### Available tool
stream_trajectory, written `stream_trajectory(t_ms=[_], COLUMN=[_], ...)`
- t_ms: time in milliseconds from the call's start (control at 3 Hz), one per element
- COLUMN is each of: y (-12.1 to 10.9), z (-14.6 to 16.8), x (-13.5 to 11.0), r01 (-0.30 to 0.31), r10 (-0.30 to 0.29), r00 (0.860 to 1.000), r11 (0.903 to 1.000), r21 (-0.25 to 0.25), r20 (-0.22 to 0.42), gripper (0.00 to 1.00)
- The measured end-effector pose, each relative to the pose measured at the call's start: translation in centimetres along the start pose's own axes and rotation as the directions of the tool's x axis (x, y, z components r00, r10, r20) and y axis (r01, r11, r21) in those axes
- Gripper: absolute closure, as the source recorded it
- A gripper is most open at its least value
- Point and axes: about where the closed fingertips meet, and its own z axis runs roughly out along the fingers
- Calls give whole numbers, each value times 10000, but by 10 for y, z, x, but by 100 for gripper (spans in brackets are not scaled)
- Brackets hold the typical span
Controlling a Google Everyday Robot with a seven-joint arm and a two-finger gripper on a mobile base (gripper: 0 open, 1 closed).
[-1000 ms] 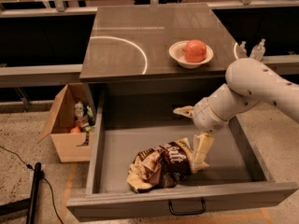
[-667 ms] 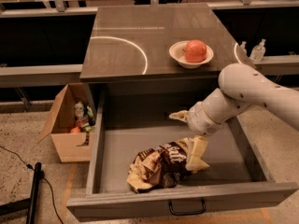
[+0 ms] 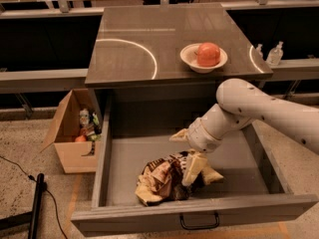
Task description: Pick brown chip bag from top drawer and place on counter
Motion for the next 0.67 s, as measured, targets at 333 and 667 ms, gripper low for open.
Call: stream_trajectory(t_ms=[333, 667], y=[1, 2], z=[18, 28], x=[-1, -3], r01=[126, 362], r10=[-124, -358], r00=[9999, 9993], r11=[9997, 9987], r21=[-185, -361], r20=[84, 112], gripper=[42, 65])
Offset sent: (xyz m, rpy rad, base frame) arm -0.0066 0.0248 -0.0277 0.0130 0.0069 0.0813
